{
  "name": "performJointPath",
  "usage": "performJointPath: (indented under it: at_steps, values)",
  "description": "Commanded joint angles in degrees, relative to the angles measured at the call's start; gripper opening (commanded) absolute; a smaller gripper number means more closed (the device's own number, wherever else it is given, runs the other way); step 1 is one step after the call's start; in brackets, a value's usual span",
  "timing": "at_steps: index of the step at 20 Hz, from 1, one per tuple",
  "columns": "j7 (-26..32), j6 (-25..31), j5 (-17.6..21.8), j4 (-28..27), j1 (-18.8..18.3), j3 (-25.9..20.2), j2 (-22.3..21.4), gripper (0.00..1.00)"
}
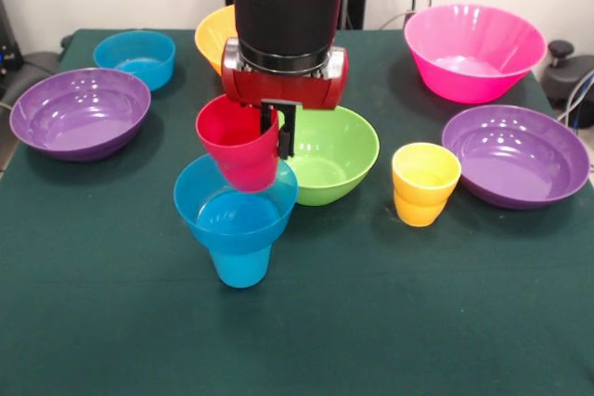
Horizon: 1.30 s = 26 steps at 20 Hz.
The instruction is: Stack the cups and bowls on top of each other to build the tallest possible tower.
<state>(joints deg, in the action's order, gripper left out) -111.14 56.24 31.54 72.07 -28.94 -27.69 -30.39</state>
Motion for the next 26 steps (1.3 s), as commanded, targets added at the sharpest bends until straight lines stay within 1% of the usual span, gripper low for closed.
performJointPath:
  at_steps: [1, 9, 18, 26]
  values:
    - [-4.54, -3.63, 0.49, -0.51, 1.84, 2.93, 1.06, 0.0]
    - [-4.5, -5.26, 0.51, -0.63, 2.22, 3.78, 1.89, 0.0]
    - [-3.18, -4.82, -0.03, -2.06, 2.32, 4.3, 1.96, 0.0]
    - [-2.59, -5.69, 0.17, -2.73, 2.36, 4.11, 2.33, 0.0]
